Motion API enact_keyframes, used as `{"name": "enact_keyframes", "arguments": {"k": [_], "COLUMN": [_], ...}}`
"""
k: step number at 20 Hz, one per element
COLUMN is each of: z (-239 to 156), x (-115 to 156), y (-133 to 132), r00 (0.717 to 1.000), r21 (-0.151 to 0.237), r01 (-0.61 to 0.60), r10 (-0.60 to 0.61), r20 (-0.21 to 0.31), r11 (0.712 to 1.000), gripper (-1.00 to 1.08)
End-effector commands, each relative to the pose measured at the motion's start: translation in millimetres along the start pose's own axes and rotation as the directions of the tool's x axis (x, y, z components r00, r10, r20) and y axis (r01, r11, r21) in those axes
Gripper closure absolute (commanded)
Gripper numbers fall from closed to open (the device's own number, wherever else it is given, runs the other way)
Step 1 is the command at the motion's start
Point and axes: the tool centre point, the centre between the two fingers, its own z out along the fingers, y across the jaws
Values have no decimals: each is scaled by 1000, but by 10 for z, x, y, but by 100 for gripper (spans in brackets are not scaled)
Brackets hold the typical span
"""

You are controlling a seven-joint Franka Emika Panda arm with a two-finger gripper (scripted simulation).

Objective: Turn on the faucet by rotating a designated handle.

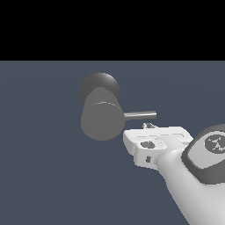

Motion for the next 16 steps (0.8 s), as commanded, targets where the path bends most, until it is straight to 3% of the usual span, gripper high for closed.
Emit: {"name": "enact_keyframes", "arguments": {"k": [1,5,16], "z": [-10,-9,-11], "x": [3,3,-422], "y": [22,20,-17], "r00": [1000,1000,1000], "r21": [-1,-1,-1], "r01": [3,3,3], "r10": [-3,-3,-3], "r20": [1,1,1], "r11": [1000,1000,1000], "gripper": [108,108,108]}}
